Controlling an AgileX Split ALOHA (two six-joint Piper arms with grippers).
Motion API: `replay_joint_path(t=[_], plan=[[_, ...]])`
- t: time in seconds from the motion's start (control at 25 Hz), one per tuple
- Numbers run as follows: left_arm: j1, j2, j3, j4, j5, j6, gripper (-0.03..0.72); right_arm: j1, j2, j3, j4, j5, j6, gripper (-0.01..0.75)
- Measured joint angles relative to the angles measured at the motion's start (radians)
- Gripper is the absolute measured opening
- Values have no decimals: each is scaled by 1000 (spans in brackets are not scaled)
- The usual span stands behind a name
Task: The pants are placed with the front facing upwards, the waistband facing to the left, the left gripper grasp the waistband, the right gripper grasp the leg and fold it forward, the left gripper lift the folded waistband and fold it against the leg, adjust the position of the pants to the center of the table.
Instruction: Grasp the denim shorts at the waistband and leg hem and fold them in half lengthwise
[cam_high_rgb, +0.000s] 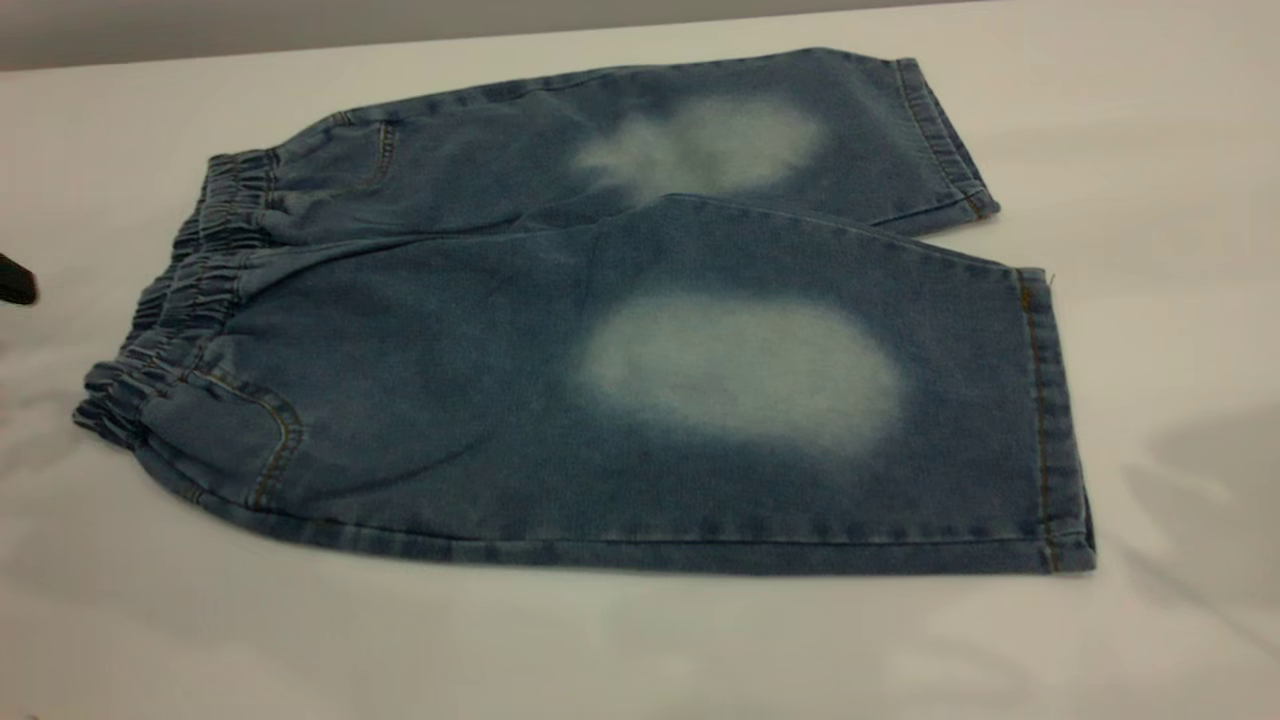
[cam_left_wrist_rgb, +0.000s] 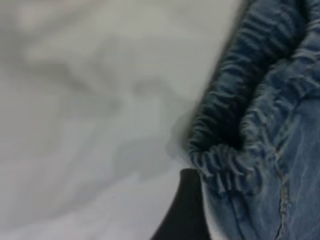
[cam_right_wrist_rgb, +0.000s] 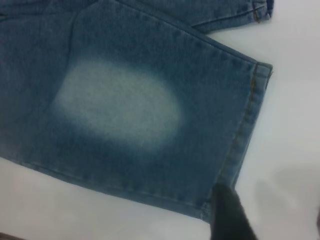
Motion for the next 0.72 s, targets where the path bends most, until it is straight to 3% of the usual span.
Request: replay_joint_path(t=[0.4,0.72], plan=[[-1,203,-1,-68,72,67,579,0,0,0,0,0,1,315],[-1,221,-10,-194,57,166,578,0,0,0,29,-4,3,315]])
